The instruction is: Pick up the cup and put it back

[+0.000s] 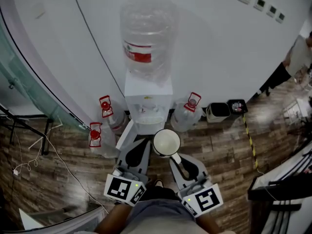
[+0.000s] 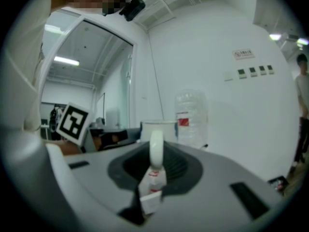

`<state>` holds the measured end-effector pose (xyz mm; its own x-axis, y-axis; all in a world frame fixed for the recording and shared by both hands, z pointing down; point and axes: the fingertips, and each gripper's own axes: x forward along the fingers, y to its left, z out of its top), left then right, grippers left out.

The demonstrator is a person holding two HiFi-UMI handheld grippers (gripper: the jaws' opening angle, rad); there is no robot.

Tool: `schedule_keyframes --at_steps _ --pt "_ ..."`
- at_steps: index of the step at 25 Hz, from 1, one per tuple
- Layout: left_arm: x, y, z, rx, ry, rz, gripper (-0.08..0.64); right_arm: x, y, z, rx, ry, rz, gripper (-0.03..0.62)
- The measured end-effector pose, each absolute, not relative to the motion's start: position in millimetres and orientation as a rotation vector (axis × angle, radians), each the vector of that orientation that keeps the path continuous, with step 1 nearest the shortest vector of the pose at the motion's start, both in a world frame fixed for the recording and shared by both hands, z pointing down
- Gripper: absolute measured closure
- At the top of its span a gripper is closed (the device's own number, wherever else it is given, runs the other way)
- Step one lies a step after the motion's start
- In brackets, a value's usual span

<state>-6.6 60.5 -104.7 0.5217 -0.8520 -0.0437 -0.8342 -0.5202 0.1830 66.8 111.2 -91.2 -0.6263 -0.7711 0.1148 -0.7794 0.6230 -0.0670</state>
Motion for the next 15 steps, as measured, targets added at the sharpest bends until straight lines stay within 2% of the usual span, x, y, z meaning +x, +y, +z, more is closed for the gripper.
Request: schedule_keyframes --at_steps 15 --pt "1.9 60.4 -96.7 2.627 -1.451 -0.146 0.554 77.3 110.2 -82.9 1.335 -2.754 0.190 0.520"
